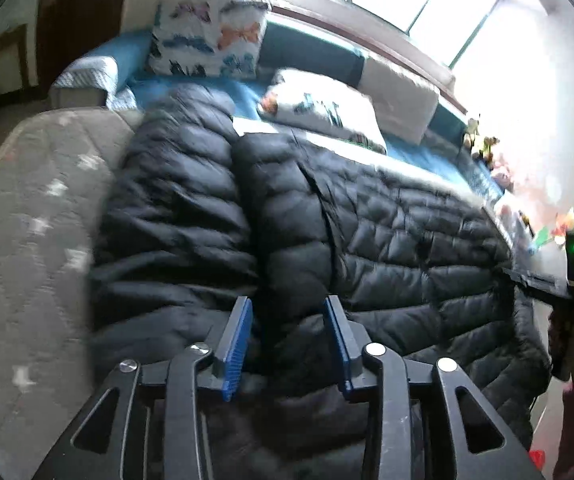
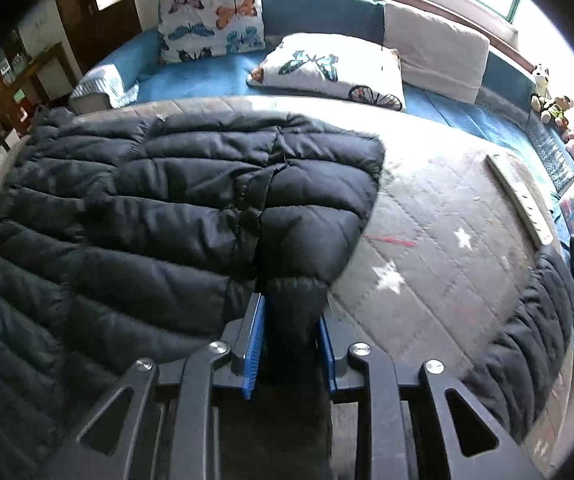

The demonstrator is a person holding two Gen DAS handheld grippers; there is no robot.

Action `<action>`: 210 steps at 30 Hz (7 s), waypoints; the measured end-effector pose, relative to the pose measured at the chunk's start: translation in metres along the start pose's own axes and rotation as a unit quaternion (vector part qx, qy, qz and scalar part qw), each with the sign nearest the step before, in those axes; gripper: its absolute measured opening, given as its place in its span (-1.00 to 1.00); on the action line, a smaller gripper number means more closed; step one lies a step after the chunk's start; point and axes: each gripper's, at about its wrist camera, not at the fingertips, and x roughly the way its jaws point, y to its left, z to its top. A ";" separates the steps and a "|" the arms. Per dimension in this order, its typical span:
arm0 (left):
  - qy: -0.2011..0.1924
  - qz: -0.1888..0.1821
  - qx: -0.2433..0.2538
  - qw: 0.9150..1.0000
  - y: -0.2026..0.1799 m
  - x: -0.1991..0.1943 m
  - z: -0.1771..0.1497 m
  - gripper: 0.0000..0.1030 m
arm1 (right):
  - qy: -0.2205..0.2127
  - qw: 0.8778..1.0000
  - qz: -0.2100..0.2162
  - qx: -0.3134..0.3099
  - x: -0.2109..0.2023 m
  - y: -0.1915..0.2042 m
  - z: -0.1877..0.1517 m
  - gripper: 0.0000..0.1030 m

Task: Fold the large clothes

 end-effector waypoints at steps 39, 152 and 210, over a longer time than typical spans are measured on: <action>-0.043 0.185 -0.159 0.969 0.181 -0.026 -0.004 -0.69 | 0.082 0.986 0.108 -0.100 -0.006 0.062 -0.119 -0.28; 0.059 -0.134 0.181 0.973 -0.155 -0.096 -0.223 0.30 | -0.289 0.954 0.072 0.045 -0.211 -0.145 -0.027 -0.85; -0.024 -0.092 0.089 0.991 -0.082 -0.126 -0.187 0.30 | -0.284 0.946 0.156 -0.004 -0.217 -0.076 -0.034 -0.78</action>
